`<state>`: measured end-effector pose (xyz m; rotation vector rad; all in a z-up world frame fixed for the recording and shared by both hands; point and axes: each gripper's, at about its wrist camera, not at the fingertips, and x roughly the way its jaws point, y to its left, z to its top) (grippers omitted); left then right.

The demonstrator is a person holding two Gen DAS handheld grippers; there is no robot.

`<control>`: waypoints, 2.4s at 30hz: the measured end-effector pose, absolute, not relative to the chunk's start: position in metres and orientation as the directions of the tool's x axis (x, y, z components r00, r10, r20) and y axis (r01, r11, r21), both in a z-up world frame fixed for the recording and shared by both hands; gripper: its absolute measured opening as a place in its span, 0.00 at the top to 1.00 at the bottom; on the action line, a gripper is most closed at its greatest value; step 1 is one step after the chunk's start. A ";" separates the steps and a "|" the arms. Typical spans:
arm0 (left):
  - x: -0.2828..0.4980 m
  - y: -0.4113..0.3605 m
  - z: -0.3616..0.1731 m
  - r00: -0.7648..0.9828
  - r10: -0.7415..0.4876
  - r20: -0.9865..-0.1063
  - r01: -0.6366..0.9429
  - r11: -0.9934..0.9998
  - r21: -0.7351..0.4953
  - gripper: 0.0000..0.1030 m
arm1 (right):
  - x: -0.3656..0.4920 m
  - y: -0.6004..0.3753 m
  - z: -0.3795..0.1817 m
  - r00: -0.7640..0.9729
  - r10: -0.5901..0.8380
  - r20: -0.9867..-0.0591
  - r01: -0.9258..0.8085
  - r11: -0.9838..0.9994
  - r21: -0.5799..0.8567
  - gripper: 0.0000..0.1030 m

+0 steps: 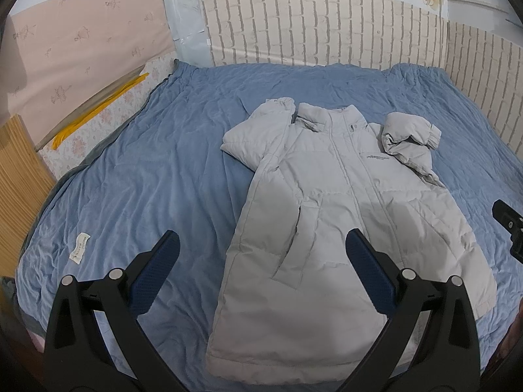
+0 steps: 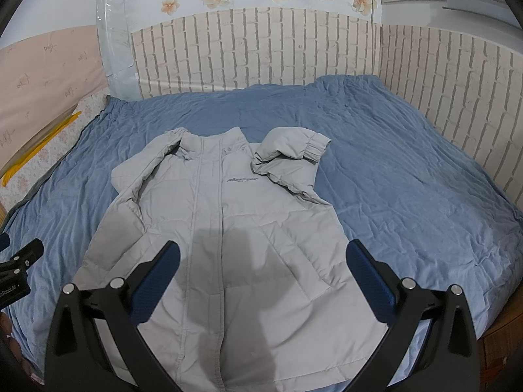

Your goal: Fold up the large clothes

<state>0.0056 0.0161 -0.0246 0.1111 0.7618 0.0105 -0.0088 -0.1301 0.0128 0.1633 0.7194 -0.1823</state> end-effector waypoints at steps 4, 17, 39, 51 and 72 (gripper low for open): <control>0.005 0.017 -0.024 0.724 0.050 -0.688 0.031 0.994 0.105 0.03 | -0.008 -0.130 0.012 0.737 -0.108 -0.667 0.220 0.972 0.086 0.02; 0.000 0.017 -0.024 0.718 0.059 -0.693 0.023 0.994 0.109 0.03 | -0.010 -0.129 0.011 0.738 -0.110 -0.665 0.220 0.972 0.084 0.02; -0.017 0.024 -0.015 0.739 0.055 -0.672 0.019 0.995 0.102 0.03 | -0.030 -0.127 0.014 0.743 -0.108 -0.660 0.226 0.969 0.096 0.02; -0.009 0.027 -0.019 0.735 0.032 -0.678 0.033 0.996 0.082 0.03 | -0.027 -0.137 0.015 0.743 -0.088 -0.664 0.243 0.959 0.144 0.02; 0.069 0.034 -0.011 0.746 0.049 -0.665 0.030 0.994 0.107 0.03 | 0.042 -0.148 0.030 0.781 0.028 -0.624 0.143 0.964 0.222 0.02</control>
